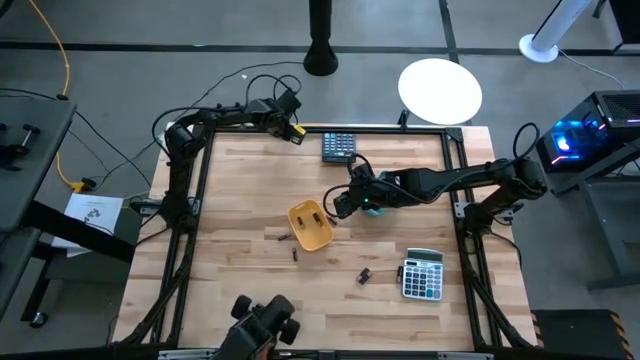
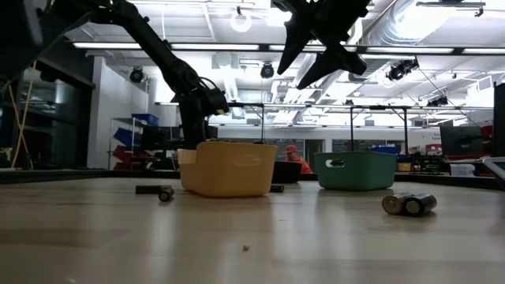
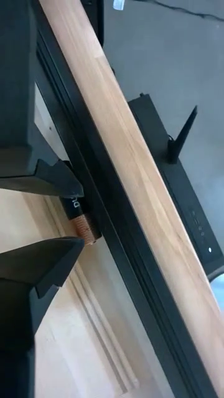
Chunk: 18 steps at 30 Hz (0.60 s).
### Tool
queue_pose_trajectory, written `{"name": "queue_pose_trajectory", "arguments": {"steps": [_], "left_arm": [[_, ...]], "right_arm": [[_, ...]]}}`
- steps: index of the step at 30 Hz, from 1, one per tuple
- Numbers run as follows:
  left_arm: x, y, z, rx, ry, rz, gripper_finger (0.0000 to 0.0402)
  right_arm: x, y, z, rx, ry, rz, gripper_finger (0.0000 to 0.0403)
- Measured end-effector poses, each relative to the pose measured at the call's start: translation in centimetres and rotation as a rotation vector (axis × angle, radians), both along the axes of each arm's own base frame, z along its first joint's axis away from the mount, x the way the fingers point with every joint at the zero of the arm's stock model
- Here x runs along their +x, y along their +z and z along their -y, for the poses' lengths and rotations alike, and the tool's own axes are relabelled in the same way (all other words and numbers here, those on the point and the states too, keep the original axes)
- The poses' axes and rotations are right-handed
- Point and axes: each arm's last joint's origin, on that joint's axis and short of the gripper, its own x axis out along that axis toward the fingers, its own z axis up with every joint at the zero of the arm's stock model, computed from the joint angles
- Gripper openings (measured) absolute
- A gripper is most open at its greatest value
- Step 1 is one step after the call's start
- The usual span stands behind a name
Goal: Sort batteries
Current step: Put the black battery into the yellow bin
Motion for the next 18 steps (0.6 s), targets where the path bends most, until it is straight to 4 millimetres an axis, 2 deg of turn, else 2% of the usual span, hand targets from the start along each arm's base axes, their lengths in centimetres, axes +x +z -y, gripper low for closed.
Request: {"name": "queue_pose_trajectory", "arguments": {"steps": [6,9,12,15,18], "left_arm": [[0.0,-0.1,0.0,-0.011,0.005,0.009,0.0096],[-0.3,-0.3,0.6,-0.120,-0.051,0.014,0.0089],[-0.7,0.0,2.0,-0.247,-0.100,-0.001,0.0085],[-0.4,2.5,2.5,-0.192,-0.149,0.055,0.0085],[-0.3,4.6,2.1,-0.067,-0.174,0.083,0.0085]], "right_arm": [[0.0,0.0,0.0,-0.001,0.001,0.000,0.0208],[0.0,0.0,0.0,-0.004,0.004,-0.002,0.0208],[0.0,0.0,0.0,-0.018,0.009,-0.005,0.0208],[0.0,0.0,0.1,-0.036,0.005,-0.008,0.0208],[0.0,0.0,0.1,-0.047,0.012,-0.011,0.0208]]}}
